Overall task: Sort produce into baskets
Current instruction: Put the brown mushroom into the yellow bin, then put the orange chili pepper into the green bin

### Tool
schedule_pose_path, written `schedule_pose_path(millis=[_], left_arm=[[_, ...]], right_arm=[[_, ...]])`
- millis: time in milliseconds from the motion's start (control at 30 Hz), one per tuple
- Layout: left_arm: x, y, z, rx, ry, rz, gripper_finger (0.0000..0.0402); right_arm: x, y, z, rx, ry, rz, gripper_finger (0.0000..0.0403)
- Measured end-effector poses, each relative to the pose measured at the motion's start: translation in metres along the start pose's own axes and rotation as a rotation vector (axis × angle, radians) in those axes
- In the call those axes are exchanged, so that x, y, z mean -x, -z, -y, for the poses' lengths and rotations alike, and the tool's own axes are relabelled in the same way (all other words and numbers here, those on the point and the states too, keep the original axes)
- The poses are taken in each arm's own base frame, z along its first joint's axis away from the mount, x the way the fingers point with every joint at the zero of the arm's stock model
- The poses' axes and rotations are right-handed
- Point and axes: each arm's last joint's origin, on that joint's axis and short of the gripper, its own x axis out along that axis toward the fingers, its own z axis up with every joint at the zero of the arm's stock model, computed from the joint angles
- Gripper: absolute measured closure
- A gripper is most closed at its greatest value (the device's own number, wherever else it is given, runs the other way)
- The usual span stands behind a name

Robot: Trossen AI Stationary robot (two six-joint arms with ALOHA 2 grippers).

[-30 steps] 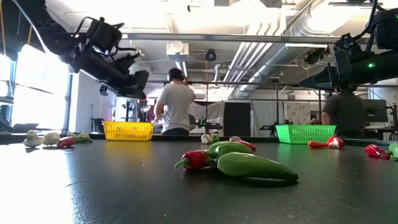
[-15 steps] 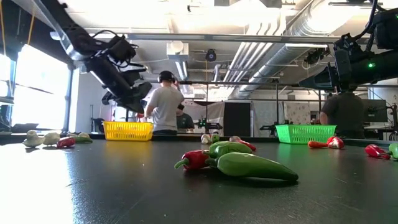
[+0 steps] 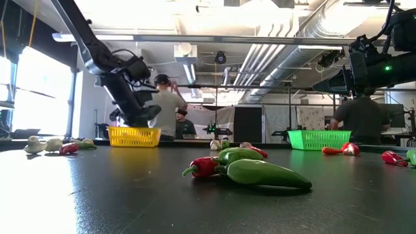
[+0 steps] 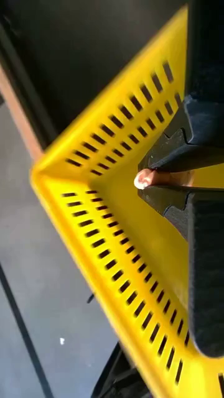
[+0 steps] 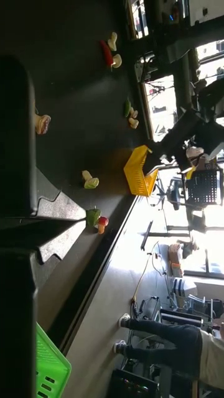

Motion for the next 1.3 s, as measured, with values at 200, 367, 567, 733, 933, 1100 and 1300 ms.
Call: schedule_pose_path(millis=[200,367,567,733,933,1100,1300], left_arm=[[-0.007,0.004,0.003,-0.018,-0.006,-0.013,0.0373],[0.000,0.000,0.006,-0.050,-0.050,0.023,0.0333],[0.013,-0.010,0.005,-0.082,-0.053,0.081,0.0287],[0.031,-0.020,0.011,-0.151,-0.034,0.165,0.0282],[0.056,-0.012,0.033,-0.208,0.101,0.364,0.0312],[0.069,0.008,0.052,-0.241,0.262,0.464,0.0340],[0.080,0.032,0.073,-0.302,0.466,0.518,0.0359]], right_arm=[[0.000,0.000,0.000,0.000,0.000,0.000,0.0403],[0.000,0.000,0.000,0.000,0.000,0.000,0.0403],[0.000,0.000,0.000,0.000,0.000,-0.001,0.0403],[0.000,0.000,0.000,0.000,0.000,0.000,0.0403],[0.000,0.000,0.000,0.000,0.000,0.000,0.0403],[0.000,0.000,0.000,0.000,0.000,-0.001,0.0403],[0.000,0.000,0.000,0.000,0.000,0.000,0.0403]])
